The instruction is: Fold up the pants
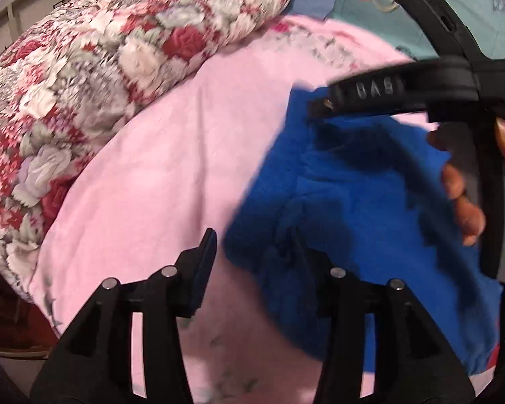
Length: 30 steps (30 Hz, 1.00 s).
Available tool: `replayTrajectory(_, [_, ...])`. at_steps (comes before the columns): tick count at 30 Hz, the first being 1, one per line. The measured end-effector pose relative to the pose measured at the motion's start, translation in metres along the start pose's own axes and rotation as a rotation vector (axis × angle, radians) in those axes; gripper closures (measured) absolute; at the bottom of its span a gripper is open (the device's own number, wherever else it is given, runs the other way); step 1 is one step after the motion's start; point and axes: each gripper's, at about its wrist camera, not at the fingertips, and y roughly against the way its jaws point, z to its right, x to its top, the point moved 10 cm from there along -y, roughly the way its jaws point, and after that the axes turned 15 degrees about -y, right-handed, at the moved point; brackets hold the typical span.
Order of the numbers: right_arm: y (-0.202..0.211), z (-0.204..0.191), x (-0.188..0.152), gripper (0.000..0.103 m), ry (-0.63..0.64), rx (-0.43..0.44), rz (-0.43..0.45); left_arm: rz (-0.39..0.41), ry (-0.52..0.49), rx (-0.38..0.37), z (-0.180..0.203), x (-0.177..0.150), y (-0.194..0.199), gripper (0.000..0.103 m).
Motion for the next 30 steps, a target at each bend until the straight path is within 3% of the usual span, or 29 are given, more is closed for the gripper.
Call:
replayTrajectory(1, [0.007,0.004,-0.004,0.044,-0.002,-0.023,0.036,0.002,-0.007,0.005,-0.003,-0.005,0.002,0.054])
replayTrajectory(3, [0.051,0.024,-0.008,0.044,-0.080,0.024,0.150,0.045,-0.016,0.026,-0.009,-0.003,0.015,0.052])
replayTrajectory(6, [0.134,0.113,-0.034,0.038,-0.278,-0.007,0.272,0.159,-0.047,0.023,-0.006,0.015,0.047,0.038])
replayTrajectory(8, [0.177,0.198,-0.069,0.038,-0.389,-0.168,0.314,0.214,-0.094,0.000,0.016,0.030,0.060,0.033])
replayTrajectory(9, [0.200,0.252,-0.095,0.035,-0.440,-0.311,0.330,0.229,-0.115,-0.011,0.025,0.038,0.061,0.033])
replayTrajectory(12, [0.236,0.380,-0.175,0.032,-0.581,-0.622,0.288,0.238,-0.182,-0.084,0.071,0.048,0.055,0.025])
replayTrajectory(14, [0.241,0.443,-0.224,0.032,-0.680,-0.706,0.256,0.218,-0.231,-0.086,0.096,0.048,0.038,0.025])
replayTrajectory(15, [0.236,0.458,-0.239,0.032,-0.727,-0.679,0.241,0.191,-0.246,-0.089,0.107,0.045,0.027,0.025])
replayTrajectory(16, [0.225,0.465,-0.247,0.032,-0.765,-0.597,0.234,0.153,-0.258,-0.095,0.116,0.039,0.015,0.025])
replayTrajectory(18, [0.209,0.472,-0.249,0.035,-0.779,-0.512,0.248,0.090,-0.275,-0.084,0.123,0.030,-0.006,0.025])
replayTrajectory(19, [0.204,0.472,-0.245,0.044,-0.769,-0.502,0.265,0.071,-0.278,-0.069,0.122,0.026,-0.014,0.025])
replayTrajectory(20, [0.200,0.469,-0.239,0.066,-0.759,-0.481,0.287,0.056,-0.278,-0.057,0.120,0.024,-0.020,0.025])
replayTrajectory(21, [0.195,0.470,-0.236,0.072,-0.774,-0.448,0.275,0.045,-0.275,-0.048,0.120,0.021,-0.022,0.025])
replayTrajectory(22, [0.198,0.473,-0.235,0.074,-0.789,-0.455,0.279,0.042,-0.275,-0.043,0.120,0.020,-0.021,0.025])
replayTrajectory(27, [0.236,0.500,-0.227,0.077,-0.796,-0.692,0.326,0.036,-0.283,-0.015,0.117,0.017,-0.022,0.020])
replayTrajectory(29, [0.216,0.504,-0.229,0.071,-0.772,-0.657,0.272,0.034,-0.288,-0.006,0.118,0.017,-0.022,0.019])
replayTrajectory(30, [0.204,0.503,-0.230,0.063,-0.731,-0.666,0.243,0.030,-0.290,-0.009,0.118,0.016,-0.022,0.018])
